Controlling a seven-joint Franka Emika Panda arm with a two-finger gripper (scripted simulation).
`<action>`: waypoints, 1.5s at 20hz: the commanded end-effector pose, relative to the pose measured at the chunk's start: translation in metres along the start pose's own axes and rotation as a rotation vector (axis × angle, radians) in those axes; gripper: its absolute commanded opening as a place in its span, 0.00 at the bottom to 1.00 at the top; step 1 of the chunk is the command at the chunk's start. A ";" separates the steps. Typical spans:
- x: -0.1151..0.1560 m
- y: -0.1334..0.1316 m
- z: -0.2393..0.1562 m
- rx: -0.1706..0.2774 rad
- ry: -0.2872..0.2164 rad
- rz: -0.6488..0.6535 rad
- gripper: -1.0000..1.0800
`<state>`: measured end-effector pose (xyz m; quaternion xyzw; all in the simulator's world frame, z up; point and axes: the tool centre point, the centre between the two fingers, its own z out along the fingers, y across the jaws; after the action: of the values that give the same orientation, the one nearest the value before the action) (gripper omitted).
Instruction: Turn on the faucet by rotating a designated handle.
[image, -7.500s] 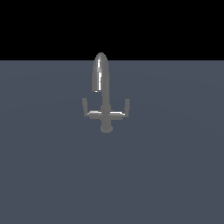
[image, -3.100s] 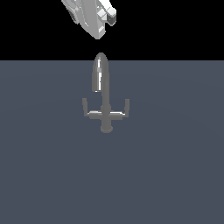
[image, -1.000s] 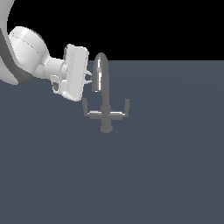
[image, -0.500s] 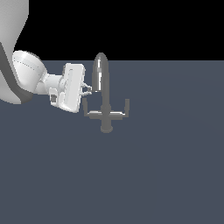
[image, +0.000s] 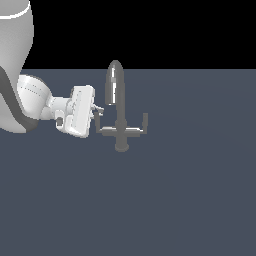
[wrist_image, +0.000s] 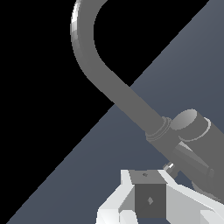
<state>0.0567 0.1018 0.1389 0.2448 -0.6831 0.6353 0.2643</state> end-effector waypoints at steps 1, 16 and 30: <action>-0.003 0.003 -0.001 0.009 0.001 -0.028 0.00; 0.004 0.011 -0.003 0.018 0.002 -0.052 0.00; 0.036 0.024 -0.003 0.018 0.002 -0.053 0.00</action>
<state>0.0193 0.1067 0.1376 0.2690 -0.6703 0.6334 0.2776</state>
